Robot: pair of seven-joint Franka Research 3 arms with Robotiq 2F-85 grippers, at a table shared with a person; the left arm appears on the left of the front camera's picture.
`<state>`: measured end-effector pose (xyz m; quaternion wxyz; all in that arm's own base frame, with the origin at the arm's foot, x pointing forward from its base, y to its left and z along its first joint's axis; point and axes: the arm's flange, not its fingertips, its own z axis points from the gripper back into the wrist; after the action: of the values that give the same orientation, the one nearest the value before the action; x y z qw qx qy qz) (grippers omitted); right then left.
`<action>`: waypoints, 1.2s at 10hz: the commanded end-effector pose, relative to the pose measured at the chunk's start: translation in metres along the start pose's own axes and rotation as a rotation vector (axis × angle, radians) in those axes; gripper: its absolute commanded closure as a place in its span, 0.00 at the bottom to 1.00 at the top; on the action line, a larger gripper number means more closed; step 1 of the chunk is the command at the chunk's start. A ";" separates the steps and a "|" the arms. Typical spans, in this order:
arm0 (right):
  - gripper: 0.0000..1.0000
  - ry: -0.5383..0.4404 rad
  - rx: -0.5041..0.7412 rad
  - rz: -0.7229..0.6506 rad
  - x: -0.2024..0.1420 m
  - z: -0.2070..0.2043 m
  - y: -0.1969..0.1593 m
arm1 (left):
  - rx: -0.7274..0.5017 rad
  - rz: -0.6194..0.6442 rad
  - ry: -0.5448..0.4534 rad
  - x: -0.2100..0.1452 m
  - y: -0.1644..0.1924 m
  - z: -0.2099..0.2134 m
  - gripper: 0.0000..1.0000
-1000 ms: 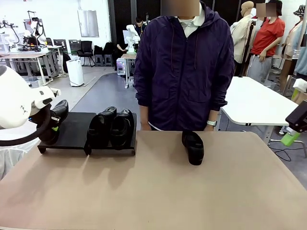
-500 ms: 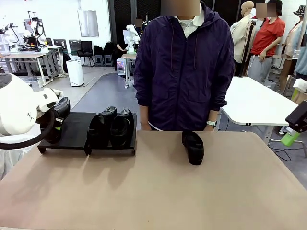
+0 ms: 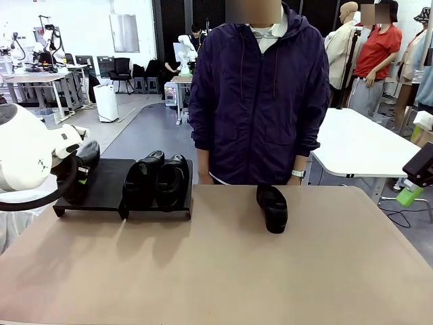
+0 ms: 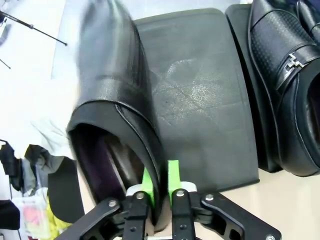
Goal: Organize the shoes by placing them on the stand.
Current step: Place the Shoe from the middle of the table onto the Shoes Stand.
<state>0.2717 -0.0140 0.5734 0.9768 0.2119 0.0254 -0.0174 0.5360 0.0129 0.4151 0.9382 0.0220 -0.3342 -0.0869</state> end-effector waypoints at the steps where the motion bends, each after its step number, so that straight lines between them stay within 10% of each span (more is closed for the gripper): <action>1: 0.00 0.004 0.018 0.025 0.001 0.004 0.001 | 0.008 -0.018 -0.022 0.004 0.003 0.005 0.00; 8: 0.00 0.004 0.018 0.025 0.001 0.004 0.001 | 0.013 0.051 -0.003 0.007 0.004 0.028 0.00; 12: 0.00 0.004 0.018 0.025 0.001 0.004 0.001 | -0.131 -0.011 0.188 0.033 0.024 0.147 0.00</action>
<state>0.2718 -0.0140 0.5733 0.9768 0.2119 0.0257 -0.0174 0.4823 0.0227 0.5146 0.9612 -0.0268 -0.2581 -0.0931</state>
